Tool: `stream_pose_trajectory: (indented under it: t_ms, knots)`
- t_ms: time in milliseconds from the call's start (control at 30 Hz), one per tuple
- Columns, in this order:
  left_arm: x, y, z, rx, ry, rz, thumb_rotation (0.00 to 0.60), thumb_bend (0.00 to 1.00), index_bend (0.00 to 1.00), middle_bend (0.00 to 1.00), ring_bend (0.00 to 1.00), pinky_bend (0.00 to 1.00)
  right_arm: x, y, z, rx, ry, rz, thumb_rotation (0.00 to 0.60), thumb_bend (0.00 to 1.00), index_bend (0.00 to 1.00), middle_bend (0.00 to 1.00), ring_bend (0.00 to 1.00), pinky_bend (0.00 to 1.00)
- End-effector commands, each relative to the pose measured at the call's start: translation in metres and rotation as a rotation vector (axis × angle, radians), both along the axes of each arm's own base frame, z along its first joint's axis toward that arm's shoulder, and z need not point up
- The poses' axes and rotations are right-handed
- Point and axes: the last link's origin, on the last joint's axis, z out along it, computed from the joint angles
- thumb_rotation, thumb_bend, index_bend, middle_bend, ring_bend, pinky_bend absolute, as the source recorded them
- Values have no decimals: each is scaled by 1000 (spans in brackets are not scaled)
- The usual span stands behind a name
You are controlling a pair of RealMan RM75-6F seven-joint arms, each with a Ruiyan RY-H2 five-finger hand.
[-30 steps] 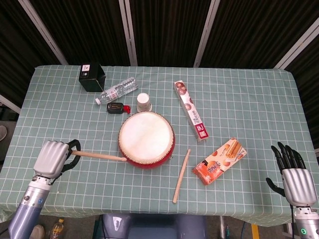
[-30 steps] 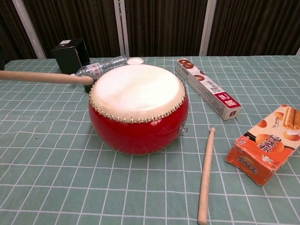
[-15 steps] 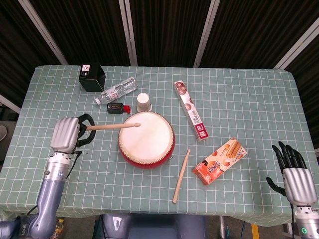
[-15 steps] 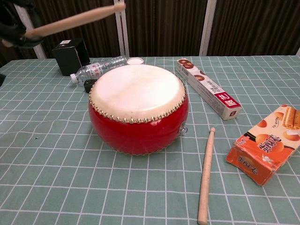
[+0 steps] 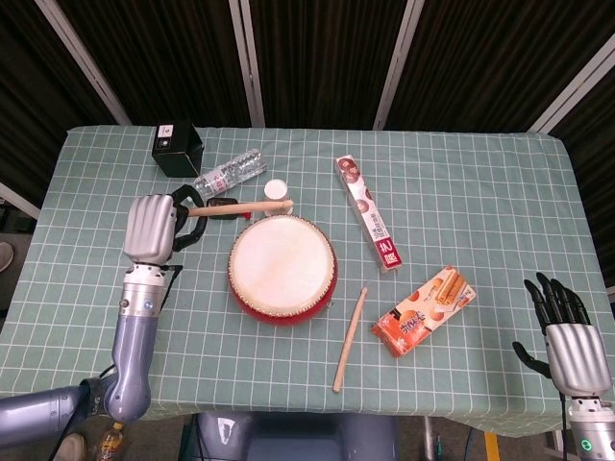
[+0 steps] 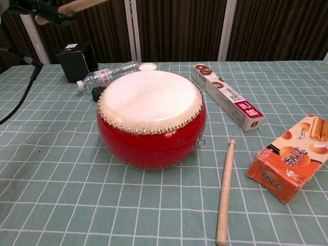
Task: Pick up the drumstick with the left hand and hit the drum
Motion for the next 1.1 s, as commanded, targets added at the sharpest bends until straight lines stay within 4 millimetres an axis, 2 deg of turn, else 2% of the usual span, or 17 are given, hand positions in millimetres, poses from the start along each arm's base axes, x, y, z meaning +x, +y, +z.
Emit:
stream_pose_trajectory:
  t_ms: [33, 167, 333, 467, 567, 700, 800, 967, 1100]
  knots:
    - [-17, 4, -23, -149, 408, 104, 600, 501, 779, 1000, 1000, 1000, 0, 0, 0, 2, -4, -2, 600, 251, 0, 0, 0, 116]
    - [-24, -1, -26, -300, 627, 241, 600, 503, 780, 1000, 1000, 1000, 1, 1, 0, 2, -5, 1, 600, 251, 0, 0, 0, 116]
    - [-31, -9, -25, -461, 798, 359, 600, 504, 781, 1000, 1000, 1000, 0, 1, 1, 2, -10, -1, 600, 251, 0, 0, 0, 116]
    - [-26, -8, -19, -472, 800, 373, 600, 504, 780, 1000, 1000, 1000, 1, 1, 1, 3, -14, 0, 600, 251, 0, 0, 0, 116]
    - [-11, -5, -8, -393, 680, 314, 600, 504, 779, 1000, 1000, 1000, 2, 1, 1, 0, -15, 9, 600, 251, 0, 0, 0, 116]
    - [14, -8, 10, -206, 377, 143, 600, 503, 778, 1000, 1000, 1000, 1, 1, 1, 1, -10, 5, 600, 251, 0, 0, 0, 116]
    - [23, -13, 19, -97, 226, 23, 600, 503, 778, 1000, 1000, 1000, 1, 1, 1, 0, -8, 5, 600, 251, 0, 0, 0, 116]
    - [35, -16, 33, 39, 74, -119, 600, 503, 778, 1000, 1000, 1000, 1, 1, 0, -1, -5, 5, 600, 251, 0, 0, 0, 116]
    - [40, -16, 33, 101, 25, -188, 600, 503, 778, 1000, 1000, 1000, 1, 1, 0, 0, -6, 4, 600, 251, 0, 0, 0, 116]
